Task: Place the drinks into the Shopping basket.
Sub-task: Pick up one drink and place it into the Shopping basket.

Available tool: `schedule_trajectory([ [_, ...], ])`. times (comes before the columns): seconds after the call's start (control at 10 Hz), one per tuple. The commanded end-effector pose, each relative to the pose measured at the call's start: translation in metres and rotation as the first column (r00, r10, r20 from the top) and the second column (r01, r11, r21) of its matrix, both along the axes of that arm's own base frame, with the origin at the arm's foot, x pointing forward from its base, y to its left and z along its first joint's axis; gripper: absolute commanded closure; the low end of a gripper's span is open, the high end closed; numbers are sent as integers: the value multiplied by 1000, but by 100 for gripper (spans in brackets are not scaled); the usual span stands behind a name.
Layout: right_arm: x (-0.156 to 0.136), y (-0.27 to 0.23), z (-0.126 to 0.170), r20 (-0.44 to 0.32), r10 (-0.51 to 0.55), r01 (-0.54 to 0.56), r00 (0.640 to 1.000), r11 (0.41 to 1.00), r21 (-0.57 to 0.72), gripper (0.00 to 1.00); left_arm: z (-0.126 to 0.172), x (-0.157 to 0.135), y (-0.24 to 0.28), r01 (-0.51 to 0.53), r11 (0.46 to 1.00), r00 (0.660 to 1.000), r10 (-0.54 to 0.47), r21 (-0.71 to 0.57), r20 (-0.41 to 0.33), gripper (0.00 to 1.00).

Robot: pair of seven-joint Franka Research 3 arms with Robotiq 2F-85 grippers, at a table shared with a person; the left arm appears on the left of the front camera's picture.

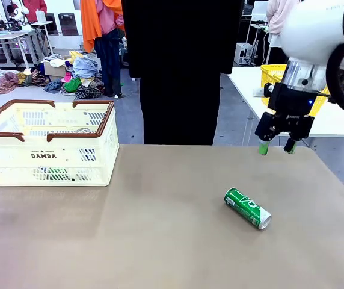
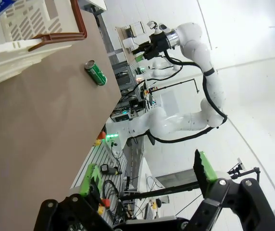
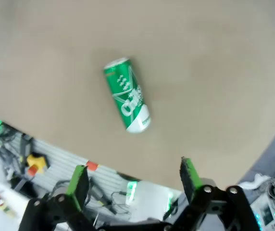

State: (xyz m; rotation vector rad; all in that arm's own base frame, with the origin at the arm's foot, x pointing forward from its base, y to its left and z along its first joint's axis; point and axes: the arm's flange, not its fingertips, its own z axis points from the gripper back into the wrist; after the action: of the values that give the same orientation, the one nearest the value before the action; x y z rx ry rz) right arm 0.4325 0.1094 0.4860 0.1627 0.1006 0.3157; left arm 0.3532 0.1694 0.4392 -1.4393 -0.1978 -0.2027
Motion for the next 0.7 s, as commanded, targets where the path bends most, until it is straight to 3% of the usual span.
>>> schedule_trajectory([
  [0.0, -23, -14, -15, 180, -116, 119, 977, 993, -5, 0, 3, -2, 0, 1, 1000, 1000, -1, -7, -4, 0],
  [0.1, 0, 0, 0, 0, 0, 0, 1000, 1000, 0, 0, 3, -2, 0, 1, 1000, 1000, -1, -7, -4, 0],
  [0.3, 0, 0, 0, 0, 0, 0, 1000, 1000, 0, 0, 3, -2, 0, 1, 1000, 1000, -1, -7, -4, 0],
  [0.4, -12, -5, -8, 59, -25, 26, 998, 1000, -3, 0, 3, -2, 0, 1, 1000, 1000, -1, -7, -4, 0],
  [0.5, -15, 10, -26, 26, -57, 58, 998, 996, -69, 0, 3, -2, 0, 1, 1000, 1000, -1, -7, -4, 0],
  [0.6, -20, 33, -47, 70, -61, 66, 996, 995, -81, 0, 3, -2, 0, 1, 1000, 1000, -1, -7, -4, 0],
])
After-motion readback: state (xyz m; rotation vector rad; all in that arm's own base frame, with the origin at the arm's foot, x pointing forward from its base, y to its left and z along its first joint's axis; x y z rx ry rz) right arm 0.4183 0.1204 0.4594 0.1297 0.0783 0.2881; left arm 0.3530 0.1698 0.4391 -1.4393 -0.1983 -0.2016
